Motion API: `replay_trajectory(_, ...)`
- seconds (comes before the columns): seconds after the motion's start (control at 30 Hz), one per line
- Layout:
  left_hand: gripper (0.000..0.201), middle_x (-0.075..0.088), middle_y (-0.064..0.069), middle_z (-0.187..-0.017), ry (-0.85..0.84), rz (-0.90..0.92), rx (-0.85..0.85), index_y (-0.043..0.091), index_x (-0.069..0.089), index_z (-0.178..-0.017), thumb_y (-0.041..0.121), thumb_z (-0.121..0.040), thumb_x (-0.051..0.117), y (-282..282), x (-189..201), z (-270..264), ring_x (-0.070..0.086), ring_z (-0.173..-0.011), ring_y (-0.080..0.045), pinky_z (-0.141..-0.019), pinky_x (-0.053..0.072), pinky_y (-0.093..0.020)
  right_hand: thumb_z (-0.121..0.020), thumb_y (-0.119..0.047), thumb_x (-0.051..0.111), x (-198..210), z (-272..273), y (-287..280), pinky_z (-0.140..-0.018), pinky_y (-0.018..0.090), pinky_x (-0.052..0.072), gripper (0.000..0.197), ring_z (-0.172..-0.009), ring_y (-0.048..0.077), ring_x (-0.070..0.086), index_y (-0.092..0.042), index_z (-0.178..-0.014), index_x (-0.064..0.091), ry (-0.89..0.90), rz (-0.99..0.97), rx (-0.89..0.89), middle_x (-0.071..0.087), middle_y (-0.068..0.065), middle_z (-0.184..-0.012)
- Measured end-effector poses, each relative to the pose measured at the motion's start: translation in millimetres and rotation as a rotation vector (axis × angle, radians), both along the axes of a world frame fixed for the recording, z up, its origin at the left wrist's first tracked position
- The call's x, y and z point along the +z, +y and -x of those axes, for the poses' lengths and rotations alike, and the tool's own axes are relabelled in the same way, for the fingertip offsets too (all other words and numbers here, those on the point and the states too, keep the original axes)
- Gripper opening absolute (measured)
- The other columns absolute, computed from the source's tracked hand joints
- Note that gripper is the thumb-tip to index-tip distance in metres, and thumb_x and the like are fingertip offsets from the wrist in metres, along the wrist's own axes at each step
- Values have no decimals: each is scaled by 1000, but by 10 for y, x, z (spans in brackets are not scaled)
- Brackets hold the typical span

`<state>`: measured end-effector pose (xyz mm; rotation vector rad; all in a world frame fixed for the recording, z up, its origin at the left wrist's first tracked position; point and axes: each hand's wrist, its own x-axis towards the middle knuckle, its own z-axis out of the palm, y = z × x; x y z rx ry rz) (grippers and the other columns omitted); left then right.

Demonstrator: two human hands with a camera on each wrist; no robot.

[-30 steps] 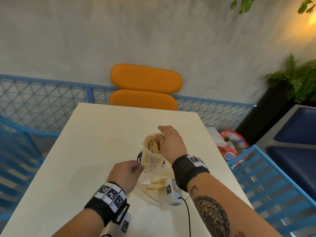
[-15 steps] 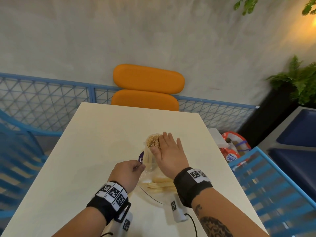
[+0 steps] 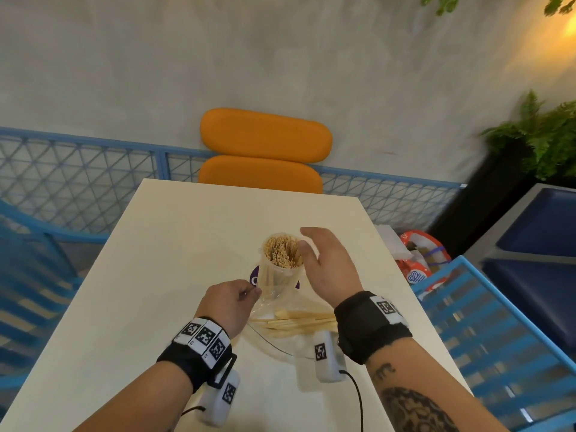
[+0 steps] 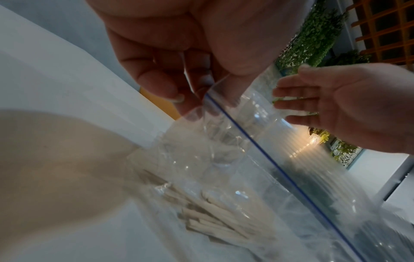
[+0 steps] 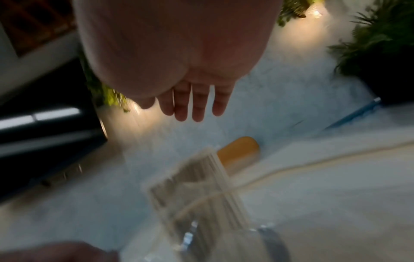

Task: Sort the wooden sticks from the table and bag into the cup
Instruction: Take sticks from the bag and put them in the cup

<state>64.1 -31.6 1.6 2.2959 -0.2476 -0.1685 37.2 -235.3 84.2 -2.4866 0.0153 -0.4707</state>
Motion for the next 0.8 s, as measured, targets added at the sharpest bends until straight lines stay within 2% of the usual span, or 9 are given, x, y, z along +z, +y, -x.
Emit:
replay_trajectory(0.03, 26, 61, 10, -66, 6, -1, 1, 33, 65, -76, 49, -96, 57, -2, -3, -3, 57, -66, -8, -63, 42, -24, -102, -28, 51, 33, 74, 19, -100, 33, 46, 28, -111, 10, 58, -18, -125, 64, -67, -48, -25, 65, -2, -122)
replay_trajectory(0.1, 26, 64, 10, -70, 16, 6, 0, 32, 67, -80, 49, -96, 56, -5, -9, -8, 59, -70, -8, -66, 45, -24, -96, -21, 56, 87, 225, 73, -78, 32, 54, 16, -80, 11, 63, -23, -104, 70, -24, -168, 9, 70, -7, -93)
replay_trajectory(0.17, 26, 63, 11, -69, 5, 11, 1, 32, 66, -80, 48, -96, 56, -3, -16, 3, 58, -69, -7, -65, 43, -24, -86, -21, 54, 71, 348, 133, -71, 33, 55, 21, -69, 16, 64, -27, -93, 73, 171, -208, 108, 71, -4, -80)
replay_trajectory(0.27, 25, 61, 10, -65, -14, 16, -9, 33, 65, -79, 49, -96, 56, -4, -18, 25, 57, -66, -6, -64, 42, -24, -86, -18, 51, -135, 391, 193, -88, 31, 54, 32, -92, 14, 67, -26, -103, 76, 536, 114, 205, 75, -6, -102)
replay_trajectory(0.33, 25, 61, 10, -65, -16, 28, -14, 33, 67, -80, 49, -96, 56, -7, -24, 42, 57, -66, -6, -66, 44, -24, -90, -13, 49, -368, 345, 232, -95, 32, 51, 38, -108, 20, 63, -24, -118, 72, 655, 339, 208, 70, -1, -117)
replay_trajectory(0.37, 25, 60, 11, -65, -15, 33, -16, 33, 67, -80, 49, -95, 57, -8, -27, 50, 57, -67, -7, -67, 45, -24, -91, -10, 48, -489, 316, 247, -94, 34, 51, 38, -108, 24, 63, -21, -120, 70, 684, 391, 194, 69, 3, -117)
replay_trajectory(0.5, 25, 60, 12, -65, -10, 35, -16, 36, 63, -76, 51, -95, 57, -28, -19, 90, 57, -67, -7, -68, 46, -24, -95, -5, 51, -812, 227, 314, -88, 37, 53, 24, -102, 30, 65, -8, -112, 68, 729, 575, 180, 66, 12, -109)
replay_trajectory(0.6, 25, 56, 12, -61, 2, 43, 10, 36, 62, -75, 50, -95, 58, -25, -1, 106, 54, -64, -7, -66, 43, -24, -96, -5, 48, -936, 217, 294, -89, 39, 55, 27, -102, 31, 62, -9, -116, 66, 700, 657, 142, 61, 12, -112)
replay_trajectory(0.8, 21, 68, 8, -69, 18, 31, 72, 34, 70, -81, 46, -94, 59, -36, 47, 170, 64, -73, -9, -72, 51, -25, -97, -9, 44, -1033, 251, 186, -85, 41, 54, 26, -96, 31, 64, -10, -107, 68, 602, 675, 144, 63, 9, -104)
